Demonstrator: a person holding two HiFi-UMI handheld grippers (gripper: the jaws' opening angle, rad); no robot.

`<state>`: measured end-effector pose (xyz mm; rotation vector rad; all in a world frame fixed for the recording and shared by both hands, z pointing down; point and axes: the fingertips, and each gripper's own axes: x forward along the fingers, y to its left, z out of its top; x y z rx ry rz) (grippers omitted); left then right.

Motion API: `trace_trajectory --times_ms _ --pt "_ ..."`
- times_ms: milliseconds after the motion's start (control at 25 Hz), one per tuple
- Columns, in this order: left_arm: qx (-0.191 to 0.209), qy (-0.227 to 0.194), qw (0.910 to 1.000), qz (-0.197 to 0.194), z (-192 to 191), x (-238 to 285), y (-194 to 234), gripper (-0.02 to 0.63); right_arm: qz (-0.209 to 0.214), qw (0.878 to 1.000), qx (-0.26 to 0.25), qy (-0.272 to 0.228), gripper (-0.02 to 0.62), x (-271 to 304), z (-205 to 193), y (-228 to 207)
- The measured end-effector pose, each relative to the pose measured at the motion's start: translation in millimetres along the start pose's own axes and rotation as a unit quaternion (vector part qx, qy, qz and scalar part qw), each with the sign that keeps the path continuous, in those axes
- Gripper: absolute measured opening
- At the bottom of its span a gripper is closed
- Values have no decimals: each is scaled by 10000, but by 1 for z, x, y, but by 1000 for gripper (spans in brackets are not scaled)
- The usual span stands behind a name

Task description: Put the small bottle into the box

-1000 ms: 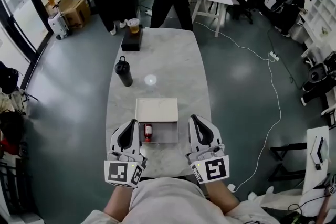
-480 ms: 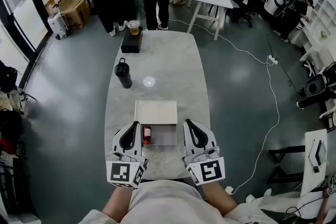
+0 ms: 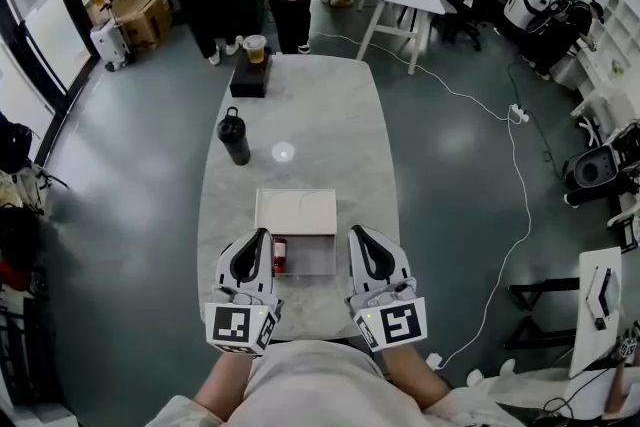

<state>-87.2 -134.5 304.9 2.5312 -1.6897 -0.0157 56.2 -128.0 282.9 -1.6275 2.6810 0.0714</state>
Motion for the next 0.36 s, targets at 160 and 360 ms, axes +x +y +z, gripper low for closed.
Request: trace_trajectory --times_ms 160,360 --pt "15 22 10000 -35 -2 2 0 23 17 10000 -19 1 25 3 -1 1" --pt "-11 81 9999 -59 -1 6 0 23 18 10000 13 53 25 4 -1 0"
